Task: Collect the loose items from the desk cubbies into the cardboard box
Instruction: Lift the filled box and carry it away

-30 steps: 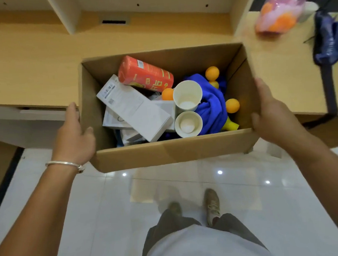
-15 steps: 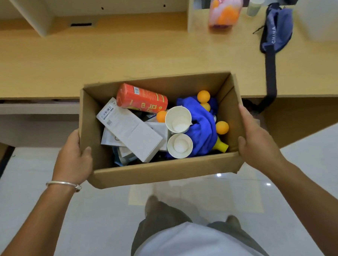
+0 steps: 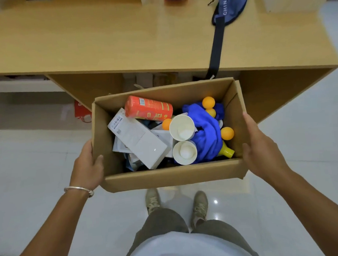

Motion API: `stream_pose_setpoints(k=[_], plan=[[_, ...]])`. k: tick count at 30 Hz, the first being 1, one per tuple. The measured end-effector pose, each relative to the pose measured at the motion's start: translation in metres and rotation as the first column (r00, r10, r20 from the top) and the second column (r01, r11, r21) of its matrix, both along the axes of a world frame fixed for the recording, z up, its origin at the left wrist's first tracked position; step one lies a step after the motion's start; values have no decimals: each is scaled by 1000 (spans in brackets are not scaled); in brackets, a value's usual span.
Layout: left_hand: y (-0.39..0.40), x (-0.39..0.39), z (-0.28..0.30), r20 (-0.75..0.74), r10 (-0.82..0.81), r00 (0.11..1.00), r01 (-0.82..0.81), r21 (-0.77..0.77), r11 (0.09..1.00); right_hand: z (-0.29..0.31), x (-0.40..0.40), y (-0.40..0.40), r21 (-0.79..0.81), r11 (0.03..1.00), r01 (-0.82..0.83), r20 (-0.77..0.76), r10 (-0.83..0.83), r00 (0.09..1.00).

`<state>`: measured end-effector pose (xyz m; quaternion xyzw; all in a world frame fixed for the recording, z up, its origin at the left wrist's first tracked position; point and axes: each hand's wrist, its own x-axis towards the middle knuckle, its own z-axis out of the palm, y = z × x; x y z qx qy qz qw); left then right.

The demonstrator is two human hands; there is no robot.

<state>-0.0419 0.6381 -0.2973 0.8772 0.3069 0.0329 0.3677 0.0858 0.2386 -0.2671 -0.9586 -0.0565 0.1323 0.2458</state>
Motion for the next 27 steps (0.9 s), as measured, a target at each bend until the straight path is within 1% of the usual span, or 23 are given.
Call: stream_pose_setpoints(k=[3, 7, 12, 16, 21, 27], plan=[[-10, -6, -6, -18, -22, 1000, 22, -7, 1000, -6, -13, -13, 1, 1000, 27, -6, -27, 1000], [-5, -8, -16, -29, -61, 998, 60, -20, 998, -19, -26, -15, 10, 997, 81, -53, -80, 995], [21, -2, -40, -62, -108, 992, 106, -35, 994, -46, -34, 9, 13, 991, 132, -98, -131, 987], [49, 14, -70, -99, -141, 985, 135, -65, 989, -84, -31, 33, -4, 988, 153, -123, -152, 981], [73, 40, -129, -136, -171, 976, 163, -65, 984, -151, -24, 53, 0, 981, 194, -132, -192, 972], [83, 66, -249, -132, -167, 977, 161, -54, 985, -264, 7, 61, 23, 985, 172, -119, -168, 979]])
